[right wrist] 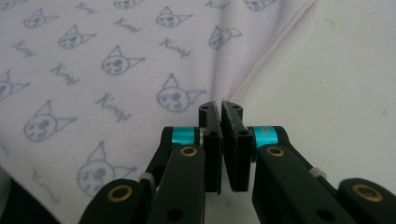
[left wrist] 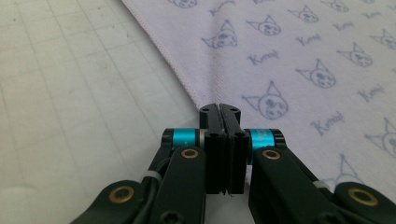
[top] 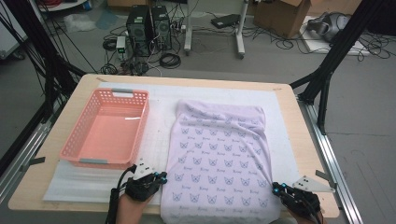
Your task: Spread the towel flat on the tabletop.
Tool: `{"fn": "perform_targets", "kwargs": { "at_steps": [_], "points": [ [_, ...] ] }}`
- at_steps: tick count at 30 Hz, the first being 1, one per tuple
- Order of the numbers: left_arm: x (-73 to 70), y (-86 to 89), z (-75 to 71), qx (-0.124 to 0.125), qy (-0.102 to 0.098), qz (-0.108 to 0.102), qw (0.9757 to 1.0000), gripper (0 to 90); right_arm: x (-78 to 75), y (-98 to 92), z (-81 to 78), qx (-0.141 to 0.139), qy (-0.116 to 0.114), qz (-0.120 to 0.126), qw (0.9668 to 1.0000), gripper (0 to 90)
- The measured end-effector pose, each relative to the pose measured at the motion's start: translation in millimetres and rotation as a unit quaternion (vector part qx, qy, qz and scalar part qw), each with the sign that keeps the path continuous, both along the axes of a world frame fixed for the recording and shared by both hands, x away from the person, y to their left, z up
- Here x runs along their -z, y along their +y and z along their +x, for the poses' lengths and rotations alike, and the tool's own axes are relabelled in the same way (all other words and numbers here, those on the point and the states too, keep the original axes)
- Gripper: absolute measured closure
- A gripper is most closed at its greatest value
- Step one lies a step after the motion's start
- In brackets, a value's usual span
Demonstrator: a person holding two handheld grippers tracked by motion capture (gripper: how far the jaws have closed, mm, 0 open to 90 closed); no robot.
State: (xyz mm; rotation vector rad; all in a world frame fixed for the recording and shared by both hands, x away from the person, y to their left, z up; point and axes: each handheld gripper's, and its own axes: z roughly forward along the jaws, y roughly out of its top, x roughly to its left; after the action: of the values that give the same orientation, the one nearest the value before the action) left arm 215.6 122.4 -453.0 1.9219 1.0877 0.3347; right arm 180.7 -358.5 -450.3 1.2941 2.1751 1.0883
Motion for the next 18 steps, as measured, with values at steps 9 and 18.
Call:
{"fn": "perform_targets", "kwargs": {
  "at_steps": [9,18],
  "points": [
    [-0.9,11.8,-23.0,0.007,0.002,-0.027,0.9996,88.4,-4.0,-5.5,-15.6,-0.012,0.000,0.014,0.9998,86.7],
    [-5.3,18.5,-44.7,0.026,0.005,-0.038,0.9989,88.4,-8.3,-7.9,-42.7,-0.018,0.022,0.005,0.9996,86.7]
  ]
}}
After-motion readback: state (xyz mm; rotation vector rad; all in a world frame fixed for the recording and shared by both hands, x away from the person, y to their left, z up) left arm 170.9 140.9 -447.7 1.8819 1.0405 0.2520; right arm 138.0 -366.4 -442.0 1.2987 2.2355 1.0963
